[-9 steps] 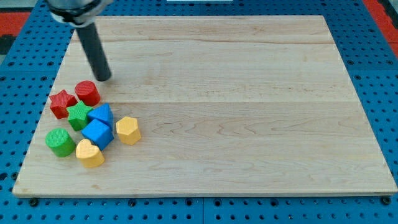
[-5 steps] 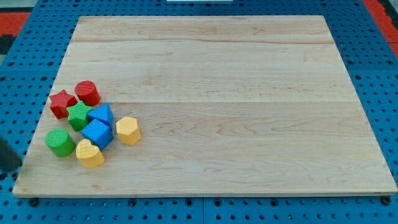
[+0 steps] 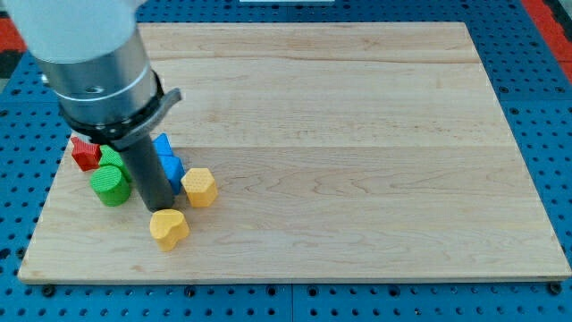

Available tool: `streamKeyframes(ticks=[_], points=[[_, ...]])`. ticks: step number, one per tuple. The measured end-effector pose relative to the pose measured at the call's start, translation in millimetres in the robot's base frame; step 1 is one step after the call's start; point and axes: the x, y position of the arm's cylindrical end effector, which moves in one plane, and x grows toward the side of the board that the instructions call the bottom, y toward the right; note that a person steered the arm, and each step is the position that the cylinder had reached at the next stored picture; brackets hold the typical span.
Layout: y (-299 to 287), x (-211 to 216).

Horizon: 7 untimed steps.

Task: Move the blue triangle to the top right

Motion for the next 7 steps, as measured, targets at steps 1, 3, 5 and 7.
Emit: streamKeyframes(ticks=[1, 3, 5, 7], points=[[0, -48], [13, -106], [12, -122], [-14, -153]])
